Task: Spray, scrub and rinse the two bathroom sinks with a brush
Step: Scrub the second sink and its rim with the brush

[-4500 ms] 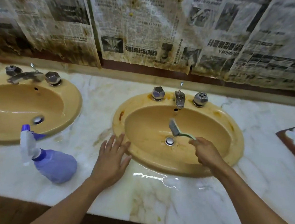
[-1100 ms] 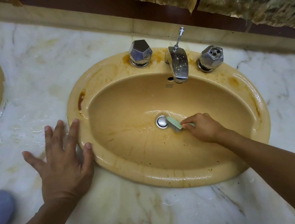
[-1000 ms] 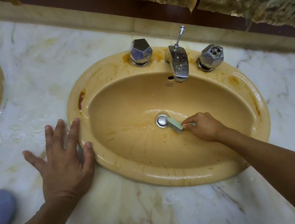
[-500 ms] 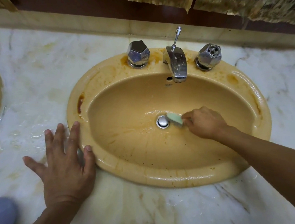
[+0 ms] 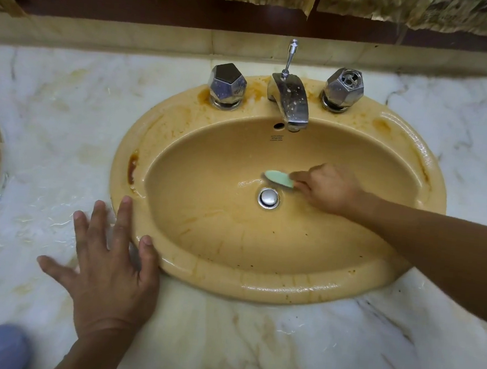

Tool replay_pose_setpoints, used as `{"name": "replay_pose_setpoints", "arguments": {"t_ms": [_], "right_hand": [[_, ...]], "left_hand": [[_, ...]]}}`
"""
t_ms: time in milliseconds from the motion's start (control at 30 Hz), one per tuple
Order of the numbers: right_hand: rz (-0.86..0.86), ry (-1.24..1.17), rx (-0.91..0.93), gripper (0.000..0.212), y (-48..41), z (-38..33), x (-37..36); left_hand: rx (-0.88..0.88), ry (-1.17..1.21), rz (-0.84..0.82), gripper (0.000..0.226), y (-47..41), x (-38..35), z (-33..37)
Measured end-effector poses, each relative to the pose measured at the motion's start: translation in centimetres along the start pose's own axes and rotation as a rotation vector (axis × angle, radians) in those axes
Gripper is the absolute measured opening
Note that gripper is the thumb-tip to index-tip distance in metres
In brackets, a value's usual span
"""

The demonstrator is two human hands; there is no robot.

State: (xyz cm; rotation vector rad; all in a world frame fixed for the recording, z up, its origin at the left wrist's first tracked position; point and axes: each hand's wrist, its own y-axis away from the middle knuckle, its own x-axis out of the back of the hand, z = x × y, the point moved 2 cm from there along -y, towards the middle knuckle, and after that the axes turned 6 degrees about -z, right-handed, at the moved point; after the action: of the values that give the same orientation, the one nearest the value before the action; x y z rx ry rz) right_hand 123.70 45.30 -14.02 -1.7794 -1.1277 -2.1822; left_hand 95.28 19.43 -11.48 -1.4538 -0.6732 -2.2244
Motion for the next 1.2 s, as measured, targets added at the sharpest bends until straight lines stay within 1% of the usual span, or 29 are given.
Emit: {"name": "replay_pose_setpoints", "arguments": {"t_ms": [33,100,167,200,233,300,367,400,467,500,567,633,667,700,733,800,867,933,1033,1100,1133,1200], "right_hand": [[-0.009,-0.036,0.027,0.035,-0.3,-1.7,-0.3],[-0.088,-0.086,0.13,0.035,0.4,-4.9,-0.8],[-0.163,-0.117,0.257,0.035,2.6,-5.9,-1.1],[-0.196,-0.129,0.282,0.034,3.7,-5.3,-1.1],[-0.225,-0.108,0.267,0.034,4.4,-4.1,-0.8],[-0.228,-0.006,0.149,0.032,4.5,-0.5,-0.3],[-0.138,0.066,0.002,0.032,3.4,3.0,0.4],[-0.09,0.075,-0.047,0.033,2.7,3.6,0.6],[-0.05,0.073,-0.087,0.035,1.9,2.7,0.4],[-0.066,0.074,-0.074,0.036,1.8,1.7,-0.1],[-0.15,0.04,0.026,0.036,3.3,-0.3,-0.5],[-0.304,-0.073,0.114,0.035,5.7,-0.5,0.0],[-0.375,-0.088,0.124,0.035,6.5,0.1,0.6],[-0.41,-0.047,0.1,0.035,6.9,0.9,1.1],[-0.403,0.019,0.052,0.035,6.7,2.0,1.5],[-0.292,0.147,-0.065,0.036,5.4,3.7,2.0],[-0.163,0.15,-0.105,0.031,3.9,3.2,1.8],[-0.167,0.087,-0.064,0.027,3.2,1.1,0.9],[-0.305,-0.006,0.047,0.033,4.5,-0.7,0.3],[-0.363,-0.03,0.061,0.036,5.2,0.3,0.8],[-0.343,0.0,0.034,0.037,5.2,1.0,1.0],[-0.233,0.075,-0.046,0.035,4.6,1.4,1.2]], "left_hand": [[-0.001,-0.001,0.001,0.065,0.0,0.0,0.0],[-0.002,-0.002,0.008,0.065,0.1,0.0,0.0],[0.0,-0.004,0.013,0.065,0.0,0.0,0.0],[0.003,-0.002,0.016,0.065,0.0,0.0,0.0],[0.005,0.005,0.021,0.065,0.0,0.0,0.0],[0.011,0.032,0.038,0.064,0.1,-0.1,0.0],[0.02,0.061,0.066,0.061,0.2,-0.1,0.1],[0.026,0.07,0.081,0.059,0.2,-0.1,0.1],[0.053,0.085,0.103,0.057,0.2,-0.1,0.0],[0.071,0.088,0.11,0.056,0.2,-0.1,-0.1],[0.1,0.077,0.115,0.057,0.3,-0.1,-0.3],[0.119,0.057,0.108,0.058,0.3,-0.2,-0.3],[0.127,0.046,0.105,0.057,0.2,-0.3,-0.4],[0.134,0.035,0.104,0.056,0.2,-0.4,-0.4],[0.14,0.025,0.106,0.054,0.2,-0.4,-0.4],[0.146,0.015,0.106,0.051,0.1,-0.6,-0.5],[0.144,-0.002,0.104,0.05,0.1,-0.6,-0.6],[0.146,-0.013,0.096,0.052,0.0,-0.5,-0.5],[0.138,-0.03,0.09,0.05,0.1,-0.2,-0.2],[0.135,-0.047,0.084,0.052,0.2,0.0,-0.1],[0.13,-0.066,0.069,0.055,0.2,0.2,-0.2],[0.101,-0.14,0.024,0.059,0.3,0.5,-0.6]]}}
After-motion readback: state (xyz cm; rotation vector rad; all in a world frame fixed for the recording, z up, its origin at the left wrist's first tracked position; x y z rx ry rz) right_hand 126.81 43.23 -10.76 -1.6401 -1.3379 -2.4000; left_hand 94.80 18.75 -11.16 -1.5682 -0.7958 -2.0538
